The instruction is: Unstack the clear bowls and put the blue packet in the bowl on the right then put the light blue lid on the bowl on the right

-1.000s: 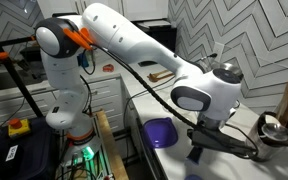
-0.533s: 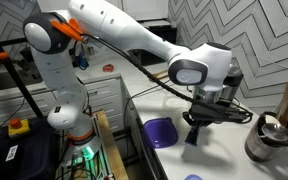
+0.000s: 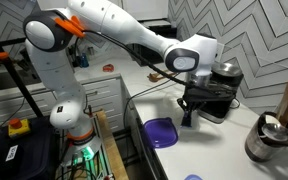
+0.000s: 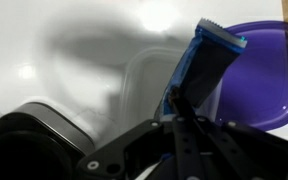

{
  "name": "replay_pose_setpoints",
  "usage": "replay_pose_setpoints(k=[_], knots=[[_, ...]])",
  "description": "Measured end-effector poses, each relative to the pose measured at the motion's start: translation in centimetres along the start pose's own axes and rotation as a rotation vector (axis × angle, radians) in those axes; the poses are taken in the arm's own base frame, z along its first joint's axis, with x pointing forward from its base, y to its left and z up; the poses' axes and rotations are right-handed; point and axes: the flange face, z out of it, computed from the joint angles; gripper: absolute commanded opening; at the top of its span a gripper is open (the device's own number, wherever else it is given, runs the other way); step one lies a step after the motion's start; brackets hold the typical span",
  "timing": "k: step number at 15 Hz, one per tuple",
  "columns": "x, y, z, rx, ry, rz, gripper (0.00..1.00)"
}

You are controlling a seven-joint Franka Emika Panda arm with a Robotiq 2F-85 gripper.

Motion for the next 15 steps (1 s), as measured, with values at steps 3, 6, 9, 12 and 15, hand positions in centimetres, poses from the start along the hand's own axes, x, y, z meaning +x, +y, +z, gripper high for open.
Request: replay_pose_setpoints(k=[3, 6, 9, 12, 15], knots=[[1.3, -0.2, 1.2, -0.002, 0.048, -0.014, 0.00], [1.4, -0.3, 2.1, -0.016, 0.091, -0.055, 0.00], [1.0, -0.5, 3.3, 0.001, 0.099, -0.122, 0.00], [0.3, -0.3, 4.2, 0.004, 0.098, -0.223, 0.00], [-0.2, 0.0, 4.6, -0.015, 0.090, -0.295, 0.00]])
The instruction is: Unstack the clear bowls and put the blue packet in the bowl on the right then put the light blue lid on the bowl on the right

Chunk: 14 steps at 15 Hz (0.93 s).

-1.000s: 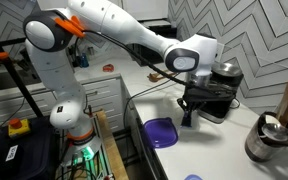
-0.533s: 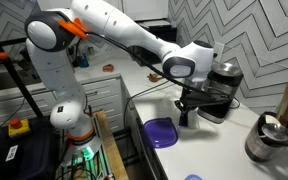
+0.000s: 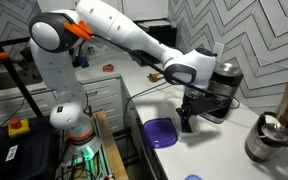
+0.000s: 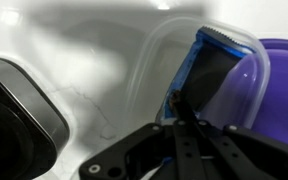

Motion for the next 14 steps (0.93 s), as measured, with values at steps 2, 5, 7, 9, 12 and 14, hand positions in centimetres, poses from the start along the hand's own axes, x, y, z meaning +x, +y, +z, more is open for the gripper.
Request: replay_pose_setpoints(k=[2, 5, 7, 9, 12, 14], knots=[[-0.4, 0.2, 0.1, -0.015, -0.009, -0.029, 0.00], [-0.7, 0.5, -0.2, -0.042, -0.026, -0.061, 0.00], [-0.9, 0.7, -0.3, -0.056, -0.047, -0.082, 0.00], [-1.5, 0.7, -0.4, -0.058, -0.059, -0.088, 0.26], [-2.4, 0.6, -0.4, -0.058, -0.062, -0.075, 0.42], [-2.8, 0.6, -0.6, -0.063, -0.064, -0.053, 0.55]])
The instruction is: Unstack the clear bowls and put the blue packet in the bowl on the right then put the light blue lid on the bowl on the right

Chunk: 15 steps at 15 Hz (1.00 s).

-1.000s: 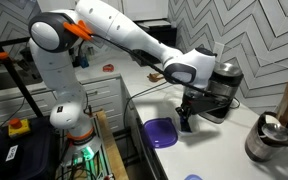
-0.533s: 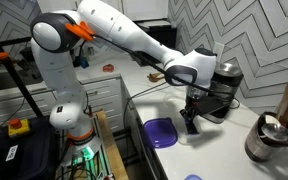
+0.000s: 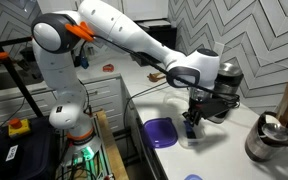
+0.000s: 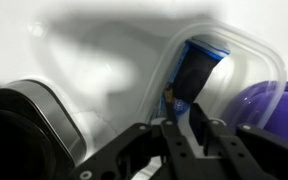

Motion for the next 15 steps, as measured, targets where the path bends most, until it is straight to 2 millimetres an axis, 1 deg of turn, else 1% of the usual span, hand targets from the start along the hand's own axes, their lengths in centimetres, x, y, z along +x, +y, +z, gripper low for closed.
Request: replay_pose_setpoints(k=[1, 2, 3, 4, 6, 7, 9, 11, 15], knots=[[-0.3, 0.0, -0.3, -0.006, -0.002, 0.024, 0.64], [-0.6, -0.2, -0.9, -0.017, -0.004, 0.062, 0.71], [-1.1, -0.4, -1.6, -0.031, -0.005, 0.104, 0.77], [-1.7, -0.7, -2.4, -0.047, -0.005, 0.155, 0.86], [-3.1, -1.7, -4.2, -0.080, -0.009, 0.260, 0.99], [-4.0, -2.4, -5.0, -0.096, -0.010, 0.314, 0.83], [-6.1, -4.0, -6.1, -0.119, -0.008, 0.403, 0.98], [-7.1, -4.8, -6.5, -0.126, -0.008, 0.431, 0.99], [-6.8, -4.5, -6.4, -0.127, -0.010, 0.433, 1.00]])
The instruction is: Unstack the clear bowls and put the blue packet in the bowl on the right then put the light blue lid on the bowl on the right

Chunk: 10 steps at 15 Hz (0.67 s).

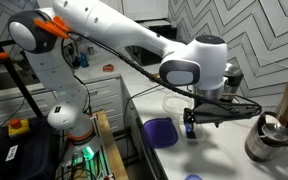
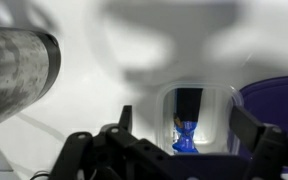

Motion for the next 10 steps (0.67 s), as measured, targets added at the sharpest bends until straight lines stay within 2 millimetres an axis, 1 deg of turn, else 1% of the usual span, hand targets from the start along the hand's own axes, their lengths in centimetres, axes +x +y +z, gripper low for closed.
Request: replay_pose_setpoints(k=[2, 4, 7, 10], knots=[[-0.1, 0.4, -0.1, -0.027, 0.013, 0.038, 1.00], [-1.3, 0.8, -0.3, -0.045, 0.041, 0.140, 1.00], [-4.5, 0.9, -0.5, -0.060, 0.063, 0.301, 1.00], [-8.2, 0.3, 0.1, -0.057, 0.076, 0.464, 1.00]])
